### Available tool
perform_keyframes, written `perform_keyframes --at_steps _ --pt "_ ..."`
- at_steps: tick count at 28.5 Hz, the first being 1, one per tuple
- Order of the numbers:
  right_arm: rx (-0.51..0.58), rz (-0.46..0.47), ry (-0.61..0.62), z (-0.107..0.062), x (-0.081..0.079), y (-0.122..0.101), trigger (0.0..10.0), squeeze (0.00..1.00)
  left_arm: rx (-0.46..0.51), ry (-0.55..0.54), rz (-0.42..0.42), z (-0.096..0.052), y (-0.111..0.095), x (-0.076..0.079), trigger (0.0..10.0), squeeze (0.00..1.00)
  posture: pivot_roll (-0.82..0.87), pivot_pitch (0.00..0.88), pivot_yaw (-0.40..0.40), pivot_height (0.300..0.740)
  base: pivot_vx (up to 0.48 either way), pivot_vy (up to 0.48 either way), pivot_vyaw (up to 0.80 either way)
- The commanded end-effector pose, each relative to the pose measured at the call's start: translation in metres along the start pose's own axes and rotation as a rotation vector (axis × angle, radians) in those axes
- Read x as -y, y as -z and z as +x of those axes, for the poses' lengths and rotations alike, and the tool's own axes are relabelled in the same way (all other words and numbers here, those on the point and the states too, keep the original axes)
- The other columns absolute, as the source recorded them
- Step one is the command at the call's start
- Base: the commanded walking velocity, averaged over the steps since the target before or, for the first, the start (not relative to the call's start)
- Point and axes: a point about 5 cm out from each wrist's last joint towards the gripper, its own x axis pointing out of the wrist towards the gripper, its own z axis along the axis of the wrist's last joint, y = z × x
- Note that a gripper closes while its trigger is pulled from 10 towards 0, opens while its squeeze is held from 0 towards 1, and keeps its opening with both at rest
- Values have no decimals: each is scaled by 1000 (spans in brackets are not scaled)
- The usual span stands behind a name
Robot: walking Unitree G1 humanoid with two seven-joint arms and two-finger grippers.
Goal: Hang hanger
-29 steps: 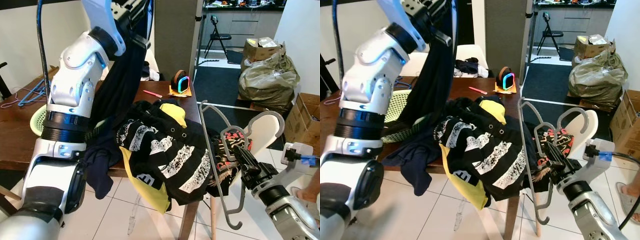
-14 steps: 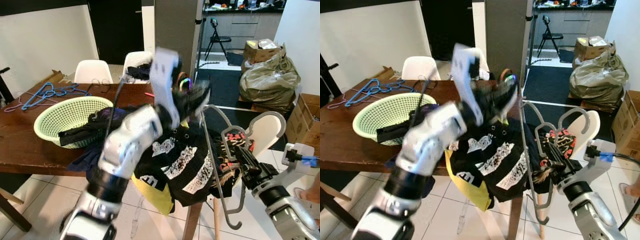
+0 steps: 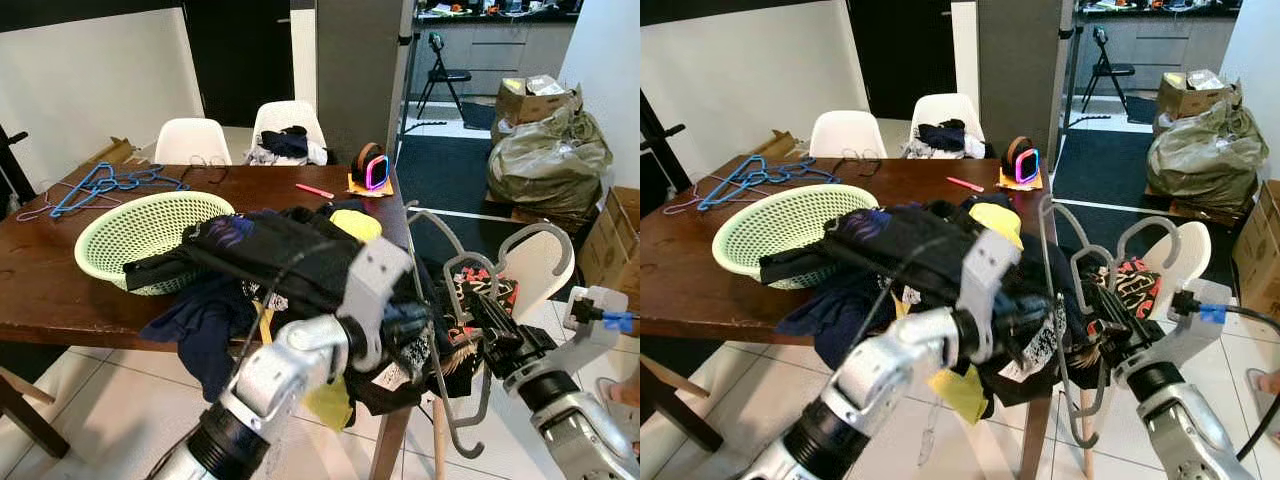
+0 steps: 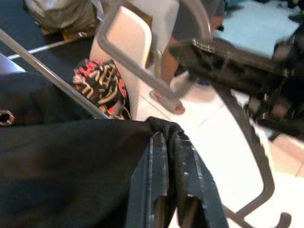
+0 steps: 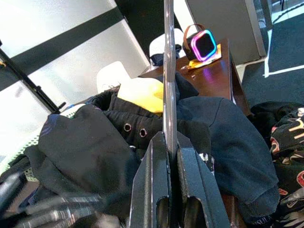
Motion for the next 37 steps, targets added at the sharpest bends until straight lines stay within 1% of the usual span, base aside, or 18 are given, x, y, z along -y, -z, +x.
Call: perform_keyframes --at_steps 1,2,7,8,9,12,13,14,15,16,17,18,19,21,24,27,33,37 --pt "5 -6 7 0 2 -1 10000 0 -43 -98 -14 -12 9 -16 10000 1000 -109 0 38 740 0 0 0" --pt "4 -7 7 0 3 -1 10000 0 -34 -156 -22 -19 8 -25 10000 1000 -109 0 38 740 0 0 0" --pt "4 -8 7 0 3 -1 10000 0 -27 -190 -27 -24 6 -30 10000 1000 -109 0 38 740 0 0 0" --pt "4 -8 6 0 3 -1 10000 0 5 -274 -16 -33 -1 -43 10000 1000 -104 0 37 740 0 0 0" --pt "6 -5 1 1 3 -2 10000 0 65 -495 42 -61 -17 -76 10000 1000 -102 0 33 740 0 0 0" --pt "6 -5 1 1 3 -2 10000 0 65 -495 42 -61 -17 -76 10000 1000 -102 0 33 740 0 0 0" --pt "8 -2 -2 1 3 -2 10000 0 107 -653 87 -83 -28 -97 10000 1000 -102 0 33 740 0 0 0" --pt "8 -2 -2 1 3 -2 10000 0 107 -653 87 -83 -28 -97 10000 1000 -102 0 33 740 0 0 0" --pt "9 -3 -4 1 4 -2 10000 0 162 -854 156 -120 -44 -121 10000 1000 -95 0 29 740 0 0 0" --pt "9 -4 -5 2 4 -3 10000 0 195 -970 202 -143 -54 -132 10000 1000 -94 0 28 740 0 0 0" --pt "9 -6 -4 2 4 -3 10000 0 221 -1062 256 -164 -61 -139 10000 0 -90 0 27 740 0 0 0" --pt "9 -6 -4 2 4 -3 10000 0 221 -1062 256 -164 -61 -139 10000 0 -90 0 27 740 0 0 0" --pt "9 -7 -4 2 4 -3 10000 0 237 -1118 292 -176 -65 -143 10000 0 -90 0 27 740 0 0 0" --pt "7 -8 -5 3 5 -3 10000 0 228 -1206 297 -195 -59 -148 10000 0 -88 0 23 740 0 0 0" --pt "6 -8 -5 3 5 -3 10000 0 220 -1231 288 -200 -55 -150 10000 0 -88 0 23 740 0 0 0" --pt "-1 -15 -8 3 5 -2 10000 0 195 -1321 168 -213 -35 -159 10000 0 -84 0 16 740 -251 330 0" --pt "-4 -19 -8 3 6 -2 10000 0 199 -1342 140 -215 -29 -161 10000 0 -90 0 14 740 -259 330 0" --pt "-5 -23 -7 4 6 -1 10000 0 212 -1335 118 -211 -26 -165 10000 0 -91 0 16 740 -259 330 0"
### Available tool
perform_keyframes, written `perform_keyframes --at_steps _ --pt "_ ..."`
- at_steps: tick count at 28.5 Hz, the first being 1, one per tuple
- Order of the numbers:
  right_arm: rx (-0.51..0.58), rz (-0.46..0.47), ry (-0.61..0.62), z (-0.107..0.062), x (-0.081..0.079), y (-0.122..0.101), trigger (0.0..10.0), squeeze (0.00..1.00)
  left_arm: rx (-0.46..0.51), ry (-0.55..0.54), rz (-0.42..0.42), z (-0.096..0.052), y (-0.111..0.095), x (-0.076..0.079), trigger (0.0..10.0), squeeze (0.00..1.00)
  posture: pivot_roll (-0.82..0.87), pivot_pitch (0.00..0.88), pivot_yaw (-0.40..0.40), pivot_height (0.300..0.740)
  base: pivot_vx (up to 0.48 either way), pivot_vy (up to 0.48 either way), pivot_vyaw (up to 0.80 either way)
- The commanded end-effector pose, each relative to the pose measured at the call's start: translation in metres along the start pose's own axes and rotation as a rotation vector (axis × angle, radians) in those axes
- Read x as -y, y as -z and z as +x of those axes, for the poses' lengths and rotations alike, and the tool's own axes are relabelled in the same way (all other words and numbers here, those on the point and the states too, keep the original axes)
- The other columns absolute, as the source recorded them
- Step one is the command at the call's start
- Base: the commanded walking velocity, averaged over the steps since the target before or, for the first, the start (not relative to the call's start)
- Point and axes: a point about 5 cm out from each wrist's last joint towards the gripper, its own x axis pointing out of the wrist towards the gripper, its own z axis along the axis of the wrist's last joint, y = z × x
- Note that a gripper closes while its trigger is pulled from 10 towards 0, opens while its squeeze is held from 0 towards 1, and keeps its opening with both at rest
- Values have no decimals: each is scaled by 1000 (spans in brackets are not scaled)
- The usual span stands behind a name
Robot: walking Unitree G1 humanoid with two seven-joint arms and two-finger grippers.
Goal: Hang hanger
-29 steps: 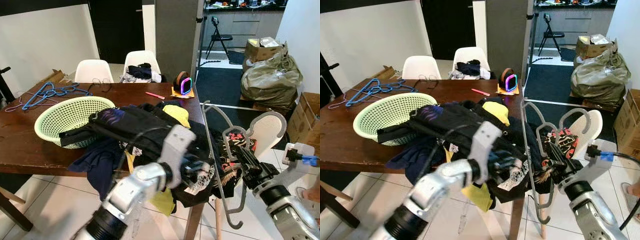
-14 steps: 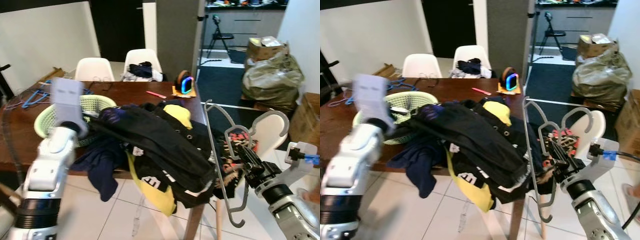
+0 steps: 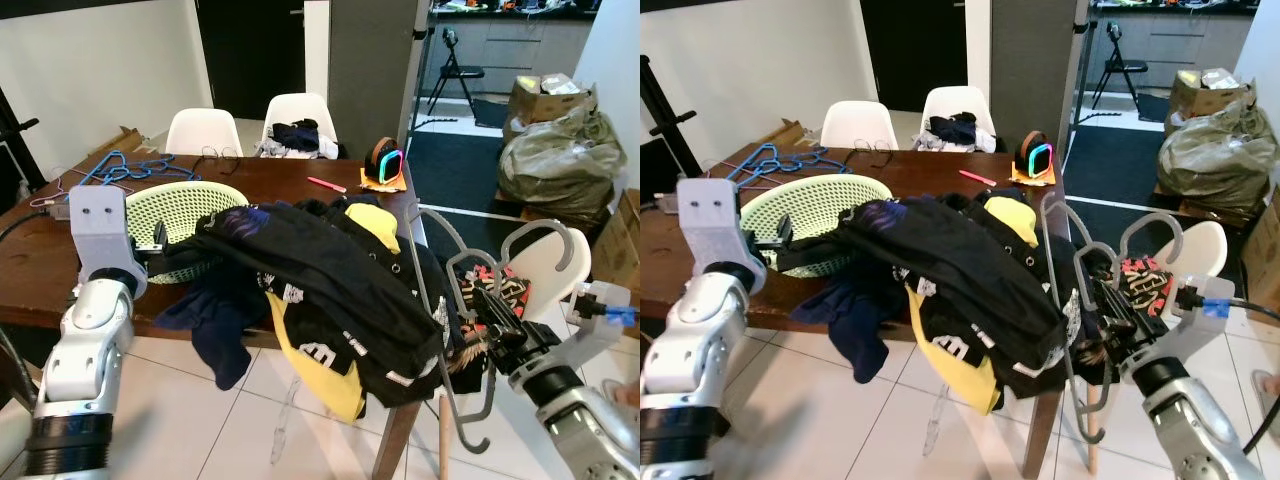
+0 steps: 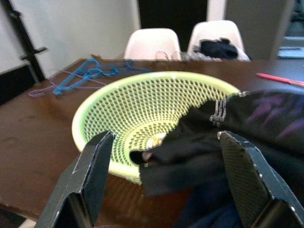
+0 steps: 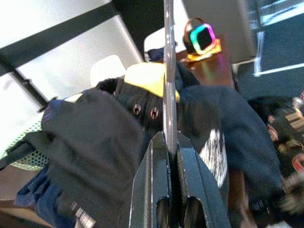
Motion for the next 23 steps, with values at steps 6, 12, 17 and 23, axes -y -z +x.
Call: perform_keyframes --at_steps 6,12,17,23 --pt "6 -2 -11 3 -2 2 10000 0 8 17 -38 1 2 7 10000 0 -96 0 24 740 -214 266 0" --pt "6 -1 -12 3 -3 2 10000 0 18 40 -42 0 1 13 10000 0 -94 0 24 740 0 0 0" --pt "8 0 -13 4 -3 2 10000 0 34 70 -26 0 -1 16 10000 0 -97 0 27 740 192 0 0" --pt "10 -1 -11 4 -3 2 10000 0 43 61 -41 1 -3 13 10000 0 -96 0 27 740 480 0 0"
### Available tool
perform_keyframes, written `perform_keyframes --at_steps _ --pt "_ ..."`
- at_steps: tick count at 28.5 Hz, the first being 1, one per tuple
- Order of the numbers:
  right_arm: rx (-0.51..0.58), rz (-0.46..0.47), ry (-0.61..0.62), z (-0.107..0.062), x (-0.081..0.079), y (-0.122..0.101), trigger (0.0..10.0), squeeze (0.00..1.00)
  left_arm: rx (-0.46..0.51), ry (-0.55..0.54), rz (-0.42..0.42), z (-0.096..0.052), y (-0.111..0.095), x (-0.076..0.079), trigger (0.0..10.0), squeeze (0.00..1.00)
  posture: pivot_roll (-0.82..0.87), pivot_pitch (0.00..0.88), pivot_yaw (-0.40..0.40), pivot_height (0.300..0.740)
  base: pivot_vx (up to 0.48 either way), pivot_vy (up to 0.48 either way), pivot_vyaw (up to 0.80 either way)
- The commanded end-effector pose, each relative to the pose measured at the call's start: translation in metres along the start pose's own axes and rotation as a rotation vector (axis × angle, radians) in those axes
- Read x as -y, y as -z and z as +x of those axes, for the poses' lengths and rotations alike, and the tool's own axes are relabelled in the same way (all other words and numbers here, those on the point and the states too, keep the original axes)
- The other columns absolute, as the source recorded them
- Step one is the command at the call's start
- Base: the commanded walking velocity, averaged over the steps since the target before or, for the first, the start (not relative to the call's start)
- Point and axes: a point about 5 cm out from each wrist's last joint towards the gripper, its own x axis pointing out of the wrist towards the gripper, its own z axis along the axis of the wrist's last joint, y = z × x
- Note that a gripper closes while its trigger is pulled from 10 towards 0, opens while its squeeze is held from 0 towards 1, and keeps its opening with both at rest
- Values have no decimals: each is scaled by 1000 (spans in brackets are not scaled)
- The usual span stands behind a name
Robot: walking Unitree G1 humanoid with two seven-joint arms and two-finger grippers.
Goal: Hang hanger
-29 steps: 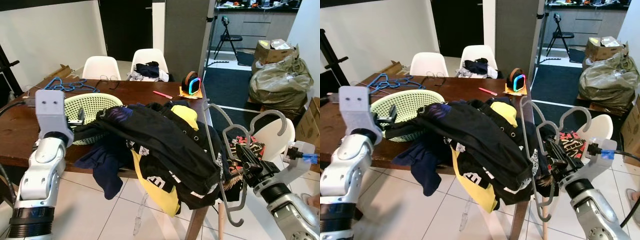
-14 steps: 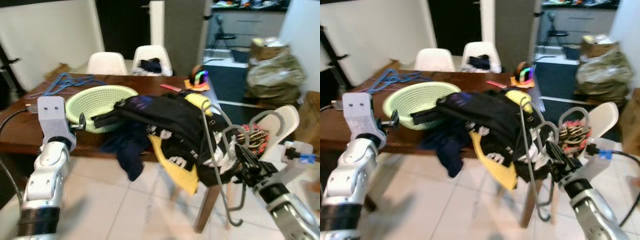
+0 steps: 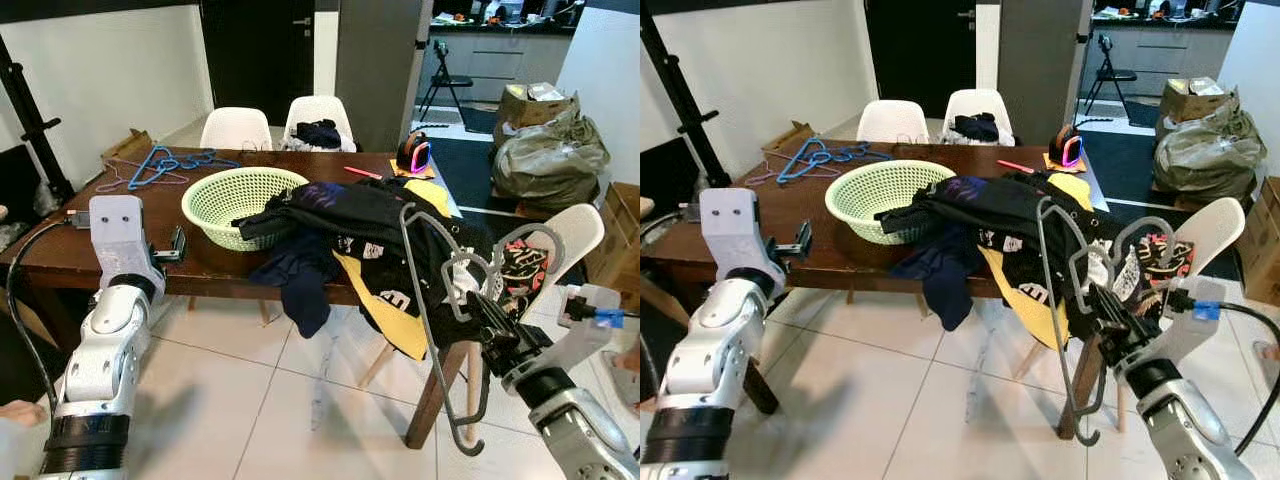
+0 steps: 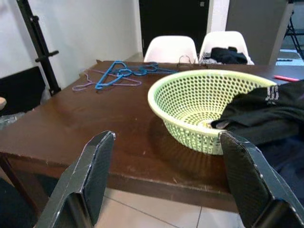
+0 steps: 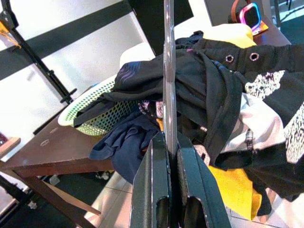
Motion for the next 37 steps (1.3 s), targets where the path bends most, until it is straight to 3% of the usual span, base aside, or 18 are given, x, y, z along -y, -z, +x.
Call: perform_keyframes --at_steps 1,10,16,26,33,34,35,36,37 --pt "12 -2 3 1 1 -2 10000 0 15 4 -3 2 -4 1 10000 0 -96 0 27 740 480 0 0" --pt "26 10 4 1 1 -3 10000 0 64 43 -7 3 -16 8 10000 0 -97 0 25 740 480 0 0" --pt "46 66 19 1 4 -6 10000 0 100 84 -21 3 -25 16 10000 0 -95 0 26 740 480 0 -800" --pt "94 103 38 -1 9 -10 10000 0 117 152 -132 2 -32 28 10000 0 -91 0 26 740 92 0 0" --pt "92 103 38 0 8 -10 10000 0 34 65 -181 2 -20 22 10000 0 -92 0 24 740 0 0 0" --pt "89 103 38 0 8 -10 10000 0 -62 30 -263 3 -5 20 10000 0 -92 0 22 740 0 0 0" --pt "89 103 38 0 8 -10 10000 0 -62 30 -263 3 -5 20 10000 0 -92 0 22 740 0 0 0" --pt "86 103 38 0 8 -10 10000 0 -161 16 -325 2 10 22 10000 0 -95 0 21 740 0 0 0" --pt "86 103 38 0 8 -10 10000 0 -161 16 -325 2 10 22 10000 0 -95 0 21 740 0 0 0"
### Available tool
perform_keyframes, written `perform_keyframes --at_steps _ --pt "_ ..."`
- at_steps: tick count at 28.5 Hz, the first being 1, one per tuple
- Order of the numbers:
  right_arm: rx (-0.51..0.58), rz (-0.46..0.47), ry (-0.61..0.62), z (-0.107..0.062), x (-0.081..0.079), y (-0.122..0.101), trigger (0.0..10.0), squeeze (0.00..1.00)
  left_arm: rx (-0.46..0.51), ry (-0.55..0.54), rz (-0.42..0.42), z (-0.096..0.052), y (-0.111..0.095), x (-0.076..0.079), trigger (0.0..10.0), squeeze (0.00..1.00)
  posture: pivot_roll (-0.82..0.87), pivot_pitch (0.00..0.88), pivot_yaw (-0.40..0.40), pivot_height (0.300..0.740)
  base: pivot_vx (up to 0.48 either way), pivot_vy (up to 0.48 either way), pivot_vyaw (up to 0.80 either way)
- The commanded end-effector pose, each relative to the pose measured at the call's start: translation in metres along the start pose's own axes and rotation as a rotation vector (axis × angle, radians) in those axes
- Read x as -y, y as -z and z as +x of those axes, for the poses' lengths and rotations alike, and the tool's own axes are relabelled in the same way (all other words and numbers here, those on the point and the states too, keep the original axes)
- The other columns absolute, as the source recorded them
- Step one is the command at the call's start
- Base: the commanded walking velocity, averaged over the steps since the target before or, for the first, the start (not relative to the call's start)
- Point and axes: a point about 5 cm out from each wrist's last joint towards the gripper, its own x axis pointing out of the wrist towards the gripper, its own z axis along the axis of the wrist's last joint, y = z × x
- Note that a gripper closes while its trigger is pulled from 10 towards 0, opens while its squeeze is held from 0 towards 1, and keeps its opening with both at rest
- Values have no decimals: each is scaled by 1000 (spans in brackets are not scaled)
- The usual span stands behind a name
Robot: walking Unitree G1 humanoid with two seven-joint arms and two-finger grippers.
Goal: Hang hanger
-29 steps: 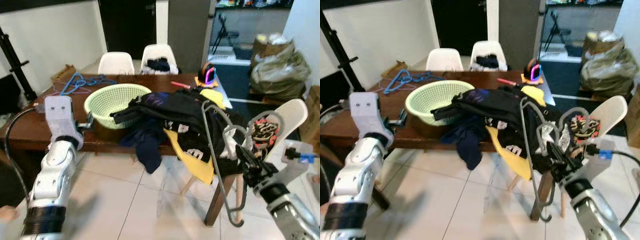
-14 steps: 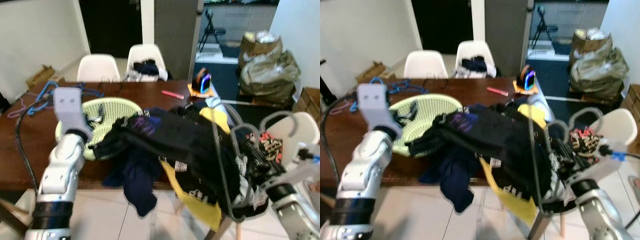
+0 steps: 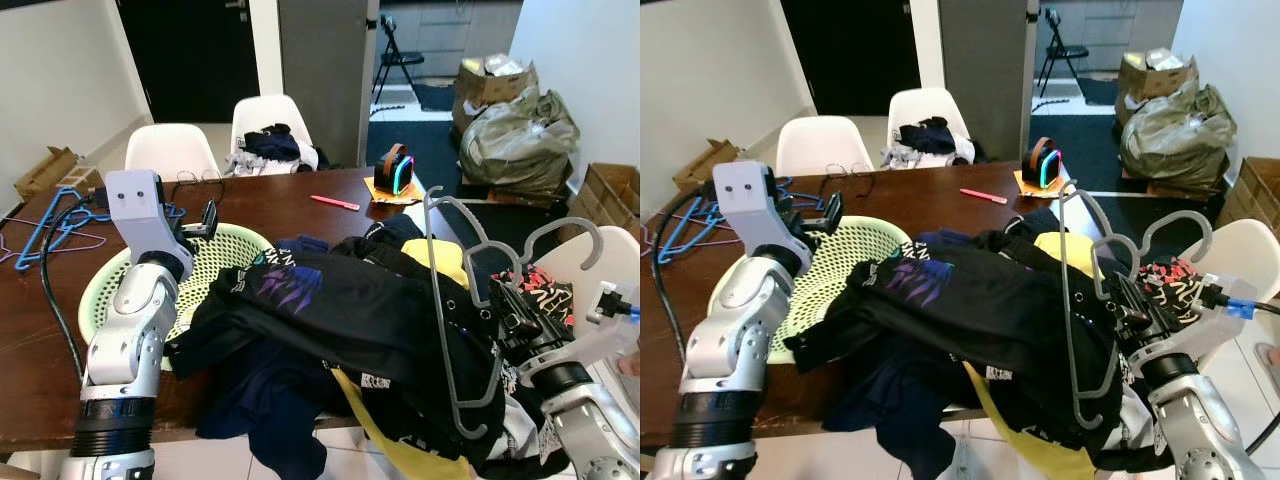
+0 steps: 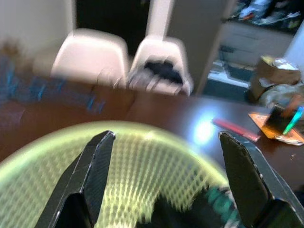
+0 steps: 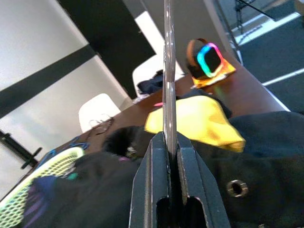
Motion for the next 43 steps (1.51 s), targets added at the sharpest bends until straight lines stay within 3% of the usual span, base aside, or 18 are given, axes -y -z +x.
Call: perform_keyframes --at_steps 1,3,5,8,13,22,23,25,33,34,35,37,38,43 --pt "-6 17 -4 0 -1 1 10000 0 -72 -35 -30 -1 13 -7 10000 0 -95 0 21 740 0 0 0" --pt "-12 15 -3 0 -1 2 10000 0 -205 -69 -139 0 36 -9 10000 0 -101 0 21 740 0 0 0" --pt "-15 14 -2 0 -1 3 10000 0 -248 -109 -176 0 45 -13 10000 0 -101 0 21 740 0 0 0" --pt "-18 13 -2 0 -1 3 10000 0 -293 -170 -235 2 55 -22 10000 0 -103 0 17 740 0 0 0" --pt "-22 12 -4 0 0 3 10000 0 -326 -164 -297 7 62 -24 10000 0 -107 0 14 740 0 0 0" --pt "-27 11 -5 -2 0 2 10000 0 -359 -54 -270 19 64 -11 10000 0 -116 0 14 740 0 0 0" --pt "-27 10 -3 -3 0 1 10000 0 -398 11 -275 25 67 0 10000 0 -127 0 17 740 0 0 0" --pt "-28 9 -2 -4 0 1 10000 0 -418 31 -277 26 70 3 10000 0 -132 0 18 740 0 0 0" --pt "-30 6 1 -5 0 0 10000 0 -452 32 -285 29 74 7 10000 0 -133 0 16 740 0 0 0" --pt "-31 4 1 -5 0 0 10000 0 -471 32 -288 29 76 7 4431 0 -133 0 16 740 0 0 0" --pt "-32 4 1 -5 -1 0 10000 0 -504 31 -289 28 81 8 1373 0 -133 0 15 740 0 0 0" --pt "-34 3 1 -5 -1 0 10000 0 -540 32 -288 26 86 8 1373 0 -133 0 15 740 0 0 0" --pt "-35 4 1 -5 -1 0 10000 0 -549 28 -286 25 88 8 0 0 -134 0 16 740 0 0 0" --pt "-36 4 1 -5 -1 0 10000 0 -557 27 -284 26 90 7 0 0 -133 0 15 740 0 0 0"
